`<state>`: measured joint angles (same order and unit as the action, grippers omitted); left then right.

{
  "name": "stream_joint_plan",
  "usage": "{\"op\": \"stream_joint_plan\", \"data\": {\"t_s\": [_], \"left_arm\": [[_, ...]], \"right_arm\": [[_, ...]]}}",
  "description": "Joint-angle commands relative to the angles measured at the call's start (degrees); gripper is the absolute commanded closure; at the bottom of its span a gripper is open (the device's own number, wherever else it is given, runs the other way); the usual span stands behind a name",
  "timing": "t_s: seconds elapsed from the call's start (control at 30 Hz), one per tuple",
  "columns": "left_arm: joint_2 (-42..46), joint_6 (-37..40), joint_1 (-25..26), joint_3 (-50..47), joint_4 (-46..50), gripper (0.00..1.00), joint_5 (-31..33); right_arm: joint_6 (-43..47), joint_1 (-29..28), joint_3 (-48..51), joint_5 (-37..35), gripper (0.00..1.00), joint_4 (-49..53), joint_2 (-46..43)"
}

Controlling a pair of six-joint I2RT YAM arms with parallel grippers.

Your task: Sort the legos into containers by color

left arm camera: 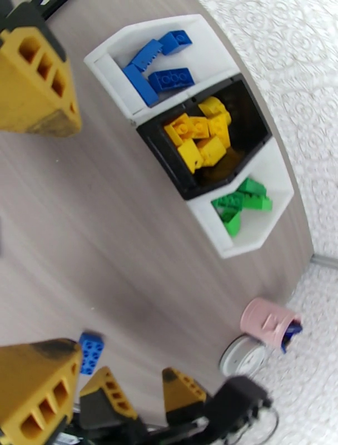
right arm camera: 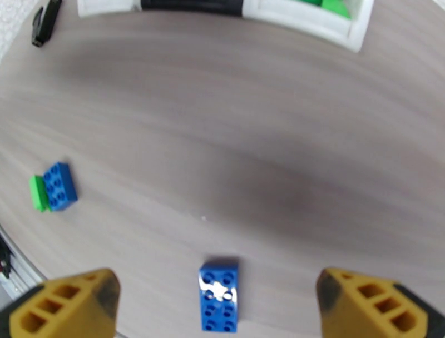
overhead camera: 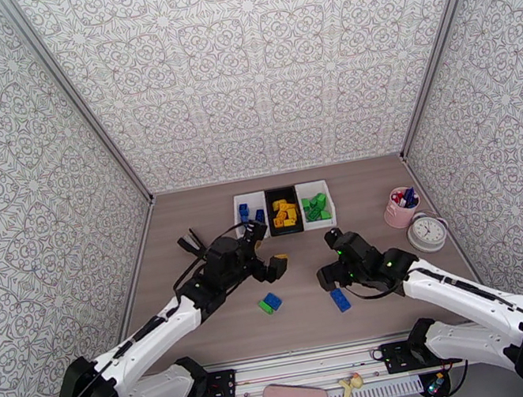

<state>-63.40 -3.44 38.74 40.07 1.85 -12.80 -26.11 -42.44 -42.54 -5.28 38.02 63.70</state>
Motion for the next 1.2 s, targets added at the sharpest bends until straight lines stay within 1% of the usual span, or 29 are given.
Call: {"op": "stream_joint_plan", "data": {"t_s": [0.0, 0.17, 0.4, 0.53, 0.67, 0.9, 0.97, 1.03, 1.17], "left_arm": [[2.9, 6.1, 0.5, -1.4, 2.9, 0.0, -4.8], [4.8, 7.8, 0.7, -2.8, 4.9, 0.0, -4.9], [4.0, 7.3, 1.1, -3.3, 5.0, 0.0, -5.0], [3.3, 7.4, 1.5, -3.3, 4.9, 0.0, -4.9], [3.1, 7.8, 1.5, -3.3, 5.2, 0.0, -4.8], [3.3, 7.8, 1.5, -3.3, 5.8, 0.0, -4.5], [3.4, 7.6, 1.5, -3.5, 5.8, 0.0, -4.4], [3.6, 7.4, 1.7, -3.5, 6.0, 0.0, -4.4], [4.4, 7.0, 1.9, -3.6, 6.6, 0.0, -4.2]], "right_arm": [[-3.0, -0.9, 1.4, 1.4, 0.03, 3.4, 2.5], [-1.3, -1.1, 2.4, 2.8, 0.02, 2.4, 7.2], [-0.8, -1.1, 2.1, 3.2, 0.11, 1.6, 13.0], [-0.2, -1.1, 1.6, 2.1, 0.22, 1.4, 16.0], [0.1, -1.1, 0.8, 1.6, 0.3, 1.6, 18.0], [-0.4, -1.1, 0.8, 1.8, 0.51, 1.6, 18.8], [-0.3, -1.1, 0.7, 1.5, 0.59, 1.8, 18.7], [-0.3, -1.1, 0.3, 1.1, 0.63, 2.0, 18.4], [-0.2, -1.1, -0.8, 0.7, 0.65, 1.5, 17.0]]}}
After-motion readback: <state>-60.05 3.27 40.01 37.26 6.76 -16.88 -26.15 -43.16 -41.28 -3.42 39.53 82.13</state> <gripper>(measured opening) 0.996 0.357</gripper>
